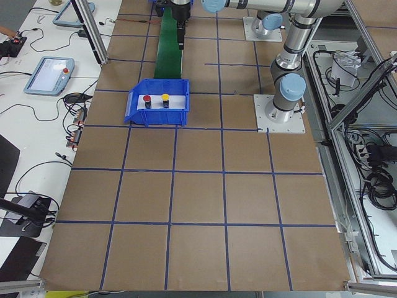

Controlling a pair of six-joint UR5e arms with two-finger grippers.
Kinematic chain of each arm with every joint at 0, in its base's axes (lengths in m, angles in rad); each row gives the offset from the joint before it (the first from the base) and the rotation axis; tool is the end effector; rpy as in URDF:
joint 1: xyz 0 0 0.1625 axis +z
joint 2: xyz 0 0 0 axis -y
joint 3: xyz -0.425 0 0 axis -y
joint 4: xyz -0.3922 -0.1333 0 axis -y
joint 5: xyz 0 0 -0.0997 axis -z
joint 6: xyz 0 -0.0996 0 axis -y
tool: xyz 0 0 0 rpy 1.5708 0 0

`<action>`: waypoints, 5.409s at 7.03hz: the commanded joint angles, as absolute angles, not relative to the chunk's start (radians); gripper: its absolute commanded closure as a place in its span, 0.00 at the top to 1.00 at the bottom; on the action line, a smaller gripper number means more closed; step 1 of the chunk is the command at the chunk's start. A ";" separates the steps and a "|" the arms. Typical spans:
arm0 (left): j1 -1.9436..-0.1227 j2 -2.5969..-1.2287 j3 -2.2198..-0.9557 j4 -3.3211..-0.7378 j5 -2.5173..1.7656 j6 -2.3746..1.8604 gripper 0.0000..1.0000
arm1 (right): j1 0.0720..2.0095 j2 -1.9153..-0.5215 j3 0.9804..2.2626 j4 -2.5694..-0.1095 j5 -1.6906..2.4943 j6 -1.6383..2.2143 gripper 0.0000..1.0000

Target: Transport two buttons from left to right

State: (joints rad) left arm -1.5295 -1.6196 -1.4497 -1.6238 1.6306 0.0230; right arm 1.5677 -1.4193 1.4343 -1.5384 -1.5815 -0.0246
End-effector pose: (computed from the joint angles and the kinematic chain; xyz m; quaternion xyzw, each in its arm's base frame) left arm -0.1060 -0.5183 0.5178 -0.0094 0.9995 -0.0087 0.0302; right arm 0.1305 -0.5516 0.4725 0.0109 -0.9996 -0.0238 0.0050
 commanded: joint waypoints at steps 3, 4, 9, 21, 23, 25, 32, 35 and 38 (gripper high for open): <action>-1.531 -1.623 -1.451 -1.623 1.629 0.023 1.00 | 1.568 -1.419 1.434 -1.539 -1.582 -0.025 1.00; -1.531 -1.621 -1.451 -1.621 1.631 0.023 1.00 | 1.568 -1.420 1.434 -1.539 -1.582 -0.025 1.00; -1.407 -1.776 -1.453 -1.495 1.614 0.168 1.00 | 1.568 -1.419 1.434 -1.539 -1.582 -0.025 1.00; -1.364 -1.990 -1.655 -1.128 1.548 0.173 0.95 | 1.568 -1.420 1.434 -1.539 -1.582 -0.025 1.00; -1.361 -1.993 -1.658 -1.131 1.552 0.173 0.78 | 1.568 -1.419 1.434 -1.540 -1.582 -0.025 1.00; -1.355 -1.988 -1.663 -1.146 1.554 0.166 0.51 | 1.568 -1.420 1.434 -1.540 -1.583 -0.025 1.00; -1.393 -1.956 -1.354 -1.449 1.552 0.158 0.34 | 1.568 -1.420 1.434 -1.540 -1.583 -0.025 1.00; -1.561 -1.997 -1.299 -1.474 1.545 0.004 0.33 | 1.568 -1.420 1.434 -1.539 -1.582 -0.025 1.00; -1.676 -2.063 -1.316 -1.421 1.551 -0.142 0.33 | 1.566 -1.417 1.434 -1.546 -1.582 -0.023 1.00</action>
State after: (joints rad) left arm -1.6276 -2.0424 -1.3080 -1.4489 1.5455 -0.0939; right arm 1.5665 -1.4194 1.4343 -1.5421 -1.5816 -0.0242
